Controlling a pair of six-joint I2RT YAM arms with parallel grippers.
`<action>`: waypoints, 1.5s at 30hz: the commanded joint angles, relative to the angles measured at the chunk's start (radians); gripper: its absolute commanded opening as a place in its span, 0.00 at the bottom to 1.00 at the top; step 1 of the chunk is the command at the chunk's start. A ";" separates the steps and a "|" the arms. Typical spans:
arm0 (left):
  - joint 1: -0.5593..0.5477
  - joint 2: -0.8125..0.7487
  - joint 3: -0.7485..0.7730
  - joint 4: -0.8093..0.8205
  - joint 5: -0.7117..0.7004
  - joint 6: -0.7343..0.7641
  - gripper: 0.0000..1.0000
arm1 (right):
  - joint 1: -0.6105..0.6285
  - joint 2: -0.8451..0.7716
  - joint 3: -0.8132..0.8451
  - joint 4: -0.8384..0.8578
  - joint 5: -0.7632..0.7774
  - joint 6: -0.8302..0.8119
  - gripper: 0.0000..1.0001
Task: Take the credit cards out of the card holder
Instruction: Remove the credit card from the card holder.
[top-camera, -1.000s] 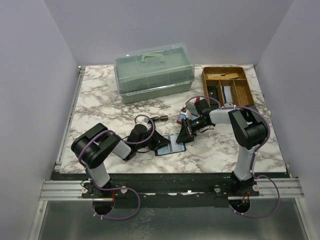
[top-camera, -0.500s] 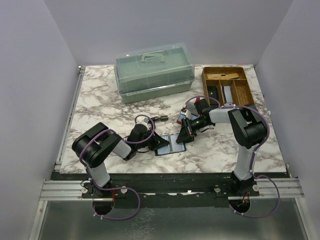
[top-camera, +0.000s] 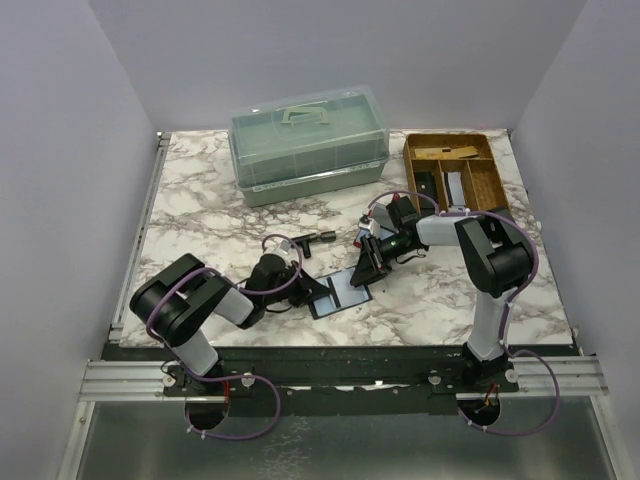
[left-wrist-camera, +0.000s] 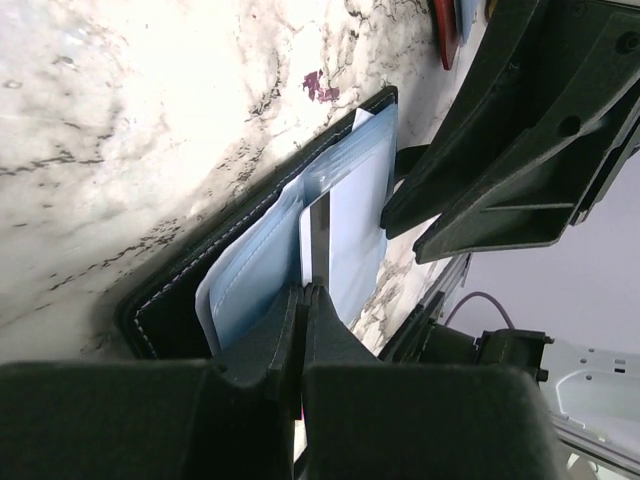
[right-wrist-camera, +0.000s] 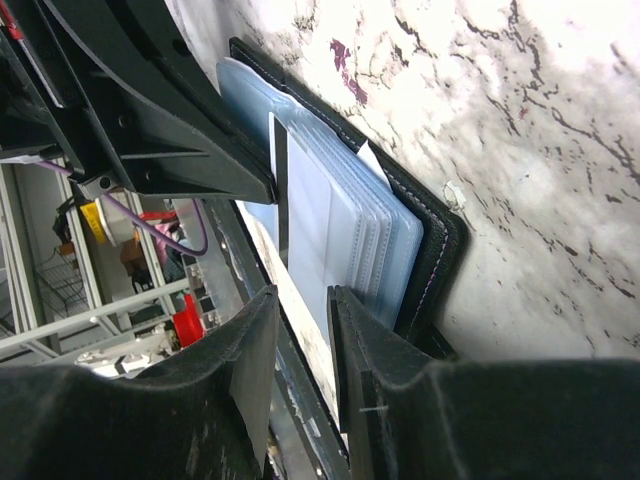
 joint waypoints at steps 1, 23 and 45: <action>0.016 -0.021 -0.037 -0.036 -0.023 0.049 0.00 | -0.005 0.075 -0.011 -0.014 0.225 -0.080 0.35; 0.071 -0.480 -0.135 -0.184 0.014 0.171 0.00 | -0.005 -0.061 0.003 -0.046 -0.052 -0.263 0.53; 0.074 -0.340 -0.004 -0.355 0.024 0.148 0.34 | 0.110 -0.053 0.000 0.000 0.074 -0.205 0.20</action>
